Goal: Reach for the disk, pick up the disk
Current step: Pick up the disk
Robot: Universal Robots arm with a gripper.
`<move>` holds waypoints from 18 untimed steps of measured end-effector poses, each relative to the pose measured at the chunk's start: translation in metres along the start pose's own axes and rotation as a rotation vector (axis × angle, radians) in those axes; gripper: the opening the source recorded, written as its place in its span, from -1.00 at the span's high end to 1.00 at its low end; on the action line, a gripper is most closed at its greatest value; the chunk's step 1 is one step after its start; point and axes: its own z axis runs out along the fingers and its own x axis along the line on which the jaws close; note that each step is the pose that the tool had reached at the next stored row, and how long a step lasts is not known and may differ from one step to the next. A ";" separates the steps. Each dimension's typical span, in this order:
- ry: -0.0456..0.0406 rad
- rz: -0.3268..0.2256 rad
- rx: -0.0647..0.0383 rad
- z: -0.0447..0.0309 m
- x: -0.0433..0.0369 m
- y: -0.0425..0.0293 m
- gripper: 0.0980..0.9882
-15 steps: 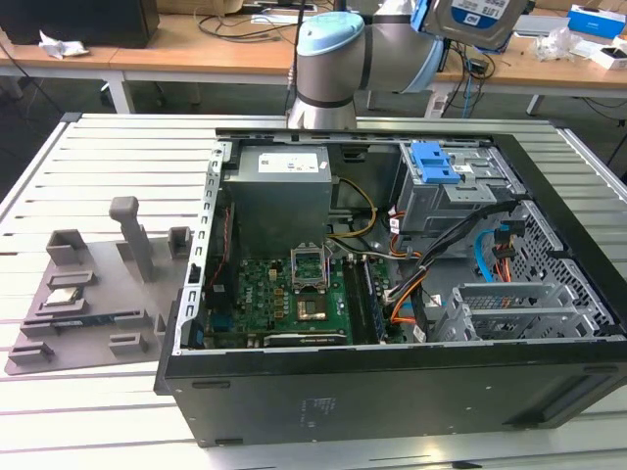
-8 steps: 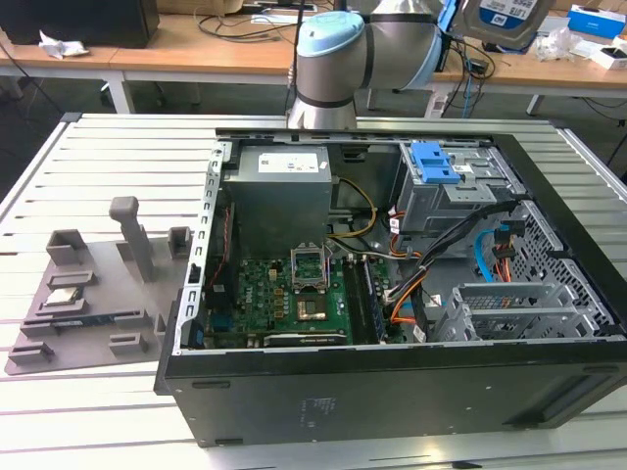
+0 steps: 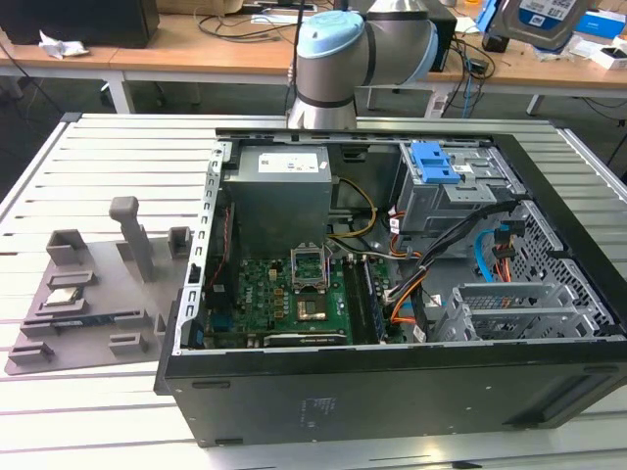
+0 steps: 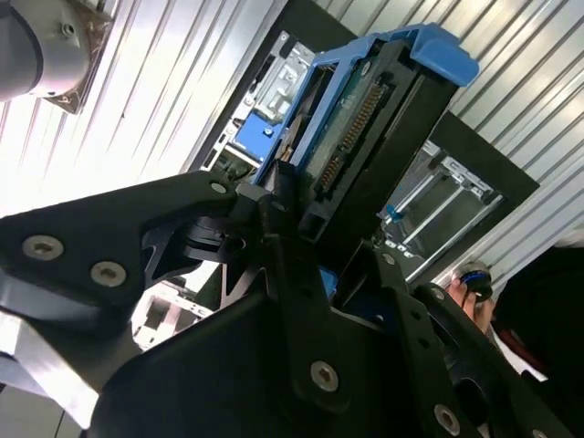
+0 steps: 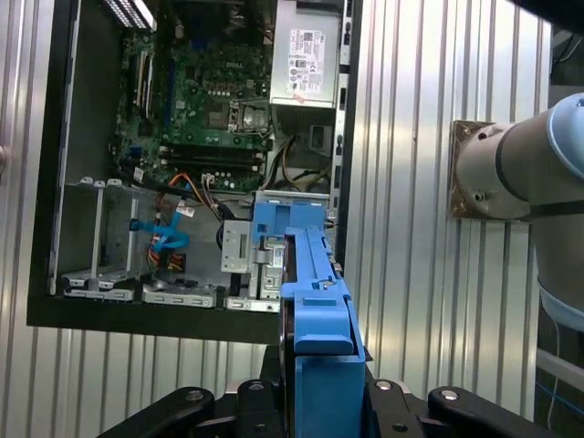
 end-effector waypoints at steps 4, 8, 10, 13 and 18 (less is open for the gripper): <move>0.0003 0.000 0.000 -0.0010 -0.0007 -0.0206 0.40; 0.0002 0.000 0.000 -0.0018 -0.0012 -0.0401 0.40; 0.0000 0.000 0.000 -0.0020 -0.0013 -0.0458 0.40; 0.0002 0.000 0.000 -0.0020 -0.0013 -0.0458 0.40; -0.0007 0.000 0.000 -0.0019 0.0003 -0.0426 0.40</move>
